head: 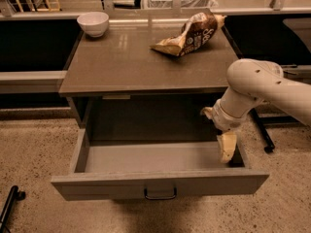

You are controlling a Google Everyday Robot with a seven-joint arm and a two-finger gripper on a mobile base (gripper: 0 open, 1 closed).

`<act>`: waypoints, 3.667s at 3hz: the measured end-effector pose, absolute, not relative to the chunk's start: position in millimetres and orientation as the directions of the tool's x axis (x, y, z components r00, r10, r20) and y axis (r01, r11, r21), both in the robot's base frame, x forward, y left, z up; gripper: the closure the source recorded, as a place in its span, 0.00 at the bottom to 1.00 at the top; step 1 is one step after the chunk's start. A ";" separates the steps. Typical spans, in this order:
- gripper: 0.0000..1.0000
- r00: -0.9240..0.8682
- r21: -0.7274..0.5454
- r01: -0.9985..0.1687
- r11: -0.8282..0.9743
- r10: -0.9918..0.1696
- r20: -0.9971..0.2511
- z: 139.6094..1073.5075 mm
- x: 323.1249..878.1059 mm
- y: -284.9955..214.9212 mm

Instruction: Open top drawer

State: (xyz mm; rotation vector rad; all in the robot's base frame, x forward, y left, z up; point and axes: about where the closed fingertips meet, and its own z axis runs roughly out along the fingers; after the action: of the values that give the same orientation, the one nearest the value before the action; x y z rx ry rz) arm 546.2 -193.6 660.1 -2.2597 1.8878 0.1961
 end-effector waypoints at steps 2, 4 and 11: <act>0.22 0.197 -0.076 -0.980 -0.185 -0.955 -0.223 663.8 542.2 -185.8; 0.68 0.219 -0.119 -0.973 -0.198 -0.954 -0.204 660.2 531.4 -167.1; 0.00 0.096 -0.009 -0.995 -0.096 -0.970 -0.225 639.6 482.2 -154.7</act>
Offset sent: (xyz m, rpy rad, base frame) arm -0.0072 0.0161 0.0120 0.0101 -0.0429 0.0295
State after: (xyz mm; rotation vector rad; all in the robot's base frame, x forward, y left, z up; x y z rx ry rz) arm 482.2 -154.7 639.6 -2.2019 1.9978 0.2415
